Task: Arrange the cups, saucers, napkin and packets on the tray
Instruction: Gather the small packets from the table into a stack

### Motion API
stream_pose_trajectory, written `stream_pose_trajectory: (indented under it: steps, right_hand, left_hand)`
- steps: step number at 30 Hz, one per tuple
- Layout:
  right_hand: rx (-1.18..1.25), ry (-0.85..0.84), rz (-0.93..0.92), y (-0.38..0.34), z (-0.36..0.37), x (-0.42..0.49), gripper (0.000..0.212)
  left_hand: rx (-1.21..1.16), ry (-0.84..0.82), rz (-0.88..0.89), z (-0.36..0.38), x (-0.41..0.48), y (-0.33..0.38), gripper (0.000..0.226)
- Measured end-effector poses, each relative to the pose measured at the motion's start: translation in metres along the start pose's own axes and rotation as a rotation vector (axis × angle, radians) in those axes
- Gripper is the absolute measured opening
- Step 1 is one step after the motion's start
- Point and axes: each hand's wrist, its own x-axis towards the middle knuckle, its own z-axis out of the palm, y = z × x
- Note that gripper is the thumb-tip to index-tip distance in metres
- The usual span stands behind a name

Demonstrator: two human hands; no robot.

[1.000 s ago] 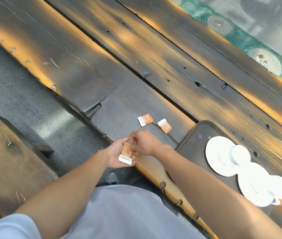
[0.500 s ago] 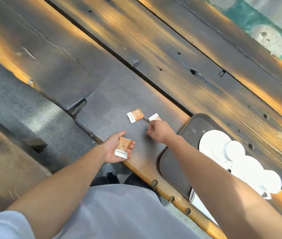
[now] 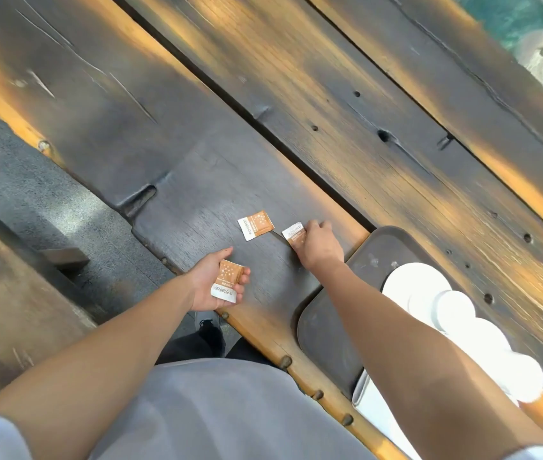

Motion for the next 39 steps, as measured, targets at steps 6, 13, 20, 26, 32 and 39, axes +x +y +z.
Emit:
stream_pose_trajectory:
  steps: [6,13,20,26,32,39]
  right_hand:
    - [0.0,0.031,-0.003,0.0,0.006,0.001,0.032]
    - [-0.029,0.02,-0.064,0.004,0.004,-0.012,0.022]
    - [0.036,0.05,-0.105,0.008,-0.008,-0.029,0.015]
    - [0.097,0.116,-0.133,0.001,-0.015,-0.051,0.018]
    - [0.118,0.158,-0.223,-0.014,-0.012,-0.077,0.012]
    - [0.152,0.032,-0.407,-0.042,-0.016,-0.113,0.013]
  left_hand:
    - [0.006,0.008,0.013,-0.006,-0.005,0.003,0.061]
    - [0.022,-0.001,0.034,-0.003,-0.01,-0.002,0.063]
    - [0.059,-0.023,0.046,0.006,-0.015,-0.013,0.064]
    - [0.076,-0.052,0.06,0.004,-0.023,-0.024,0.067]
    - [0.102,-0.055,0.078,-0.007,-0.032,-0.035,0.065]
    - [0.105,-0.011,0.126,-0.017,-0.043,-0.041,0.061]
